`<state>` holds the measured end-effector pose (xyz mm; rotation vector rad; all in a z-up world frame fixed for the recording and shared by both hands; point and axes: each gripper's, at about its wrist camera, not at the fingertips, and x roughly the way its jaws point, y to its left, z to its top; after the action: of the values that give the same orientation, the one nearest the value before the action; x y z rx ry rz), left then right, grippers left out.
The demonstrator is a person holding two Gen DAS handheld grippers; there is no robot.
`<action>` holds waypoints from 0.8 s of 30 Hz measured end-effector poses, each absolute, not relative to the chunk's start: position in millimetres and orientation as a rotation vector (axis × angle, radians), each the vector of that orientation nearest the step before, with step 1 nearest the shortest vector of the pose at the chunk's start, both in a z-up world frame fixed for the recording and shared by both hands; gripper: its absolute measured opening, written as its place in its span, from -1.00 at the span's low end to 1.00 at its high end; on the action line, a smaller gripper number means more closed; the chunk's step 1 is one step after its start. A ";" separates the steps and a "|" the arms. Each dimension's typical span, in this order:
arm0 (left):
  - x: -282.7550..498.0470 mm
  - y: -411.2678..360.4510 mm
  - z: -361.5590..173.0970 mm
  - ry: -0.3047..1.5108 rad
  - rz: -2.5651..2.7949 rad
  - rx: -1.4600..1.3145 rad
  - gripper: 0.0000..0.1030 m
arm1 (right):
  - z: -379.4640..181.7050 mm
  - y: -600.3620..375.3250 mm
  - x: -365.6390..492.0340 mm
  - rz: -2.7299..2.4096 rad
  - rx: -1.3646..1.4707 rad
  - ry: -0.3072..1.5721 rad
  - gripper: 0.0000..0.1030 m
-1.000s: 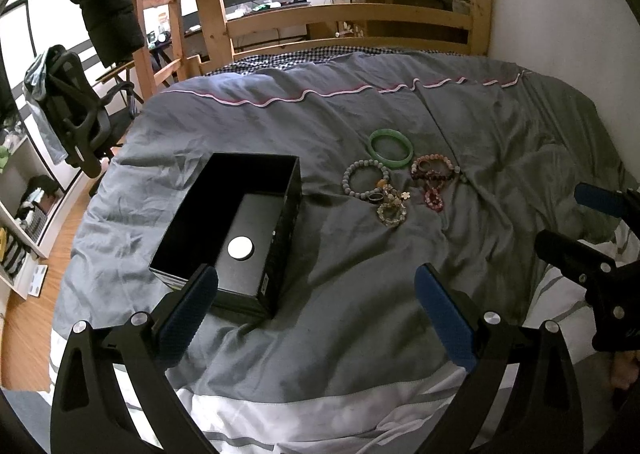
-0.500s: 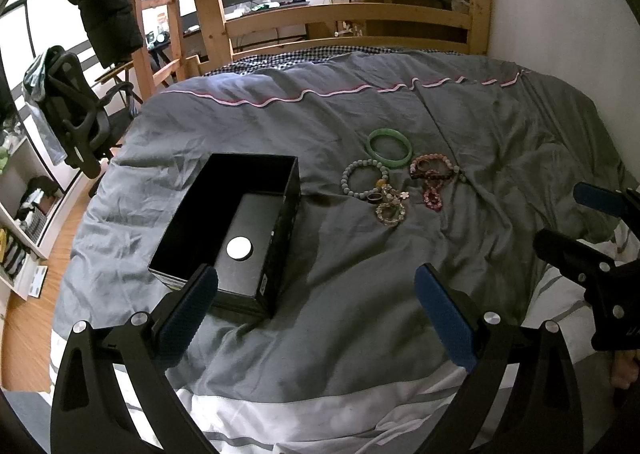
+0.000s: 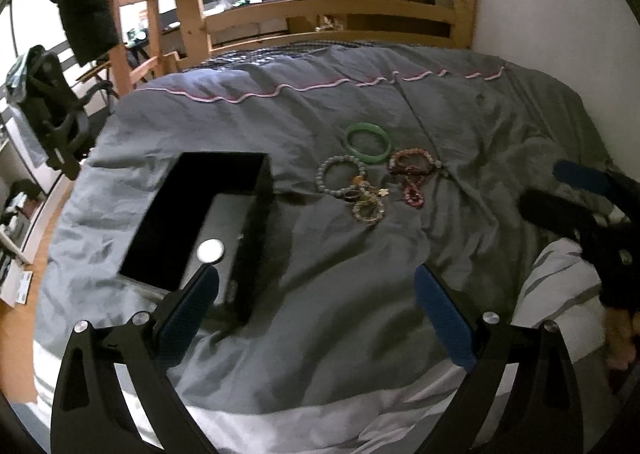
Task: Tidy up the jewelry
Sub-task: 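Grasp the gold chain bracelet with the left tool while the right tool grasps the dark red bead bracelet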
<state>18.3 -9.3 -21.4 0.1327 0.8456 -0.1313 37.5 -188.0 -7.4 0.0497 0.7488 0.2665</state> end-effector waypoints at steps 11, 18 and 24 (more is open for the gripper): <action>81.8 -43.0 -59.2 0.930 -0.225 0.054 0.50 | -67.4 -183.2 152.3 0.347 0.010 1.003 0.02; 127.6 -60.3 -97.6 0.971 -0.237 0.079 0.44 | -112.0 -179.7 185.8 0.406 0.017 1.119 -0.13; 145.4 -57.6 -123.7 1.021 -0.231 0.051 -0.32 | -130.0 -183.1 194.2 0.391 0.036 1.149 -0.76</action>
<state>145.4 -57.6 -123.7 0.0515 1.0212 -0.2313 194.2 -183.1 -130.0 0.0364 1.1491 0.3912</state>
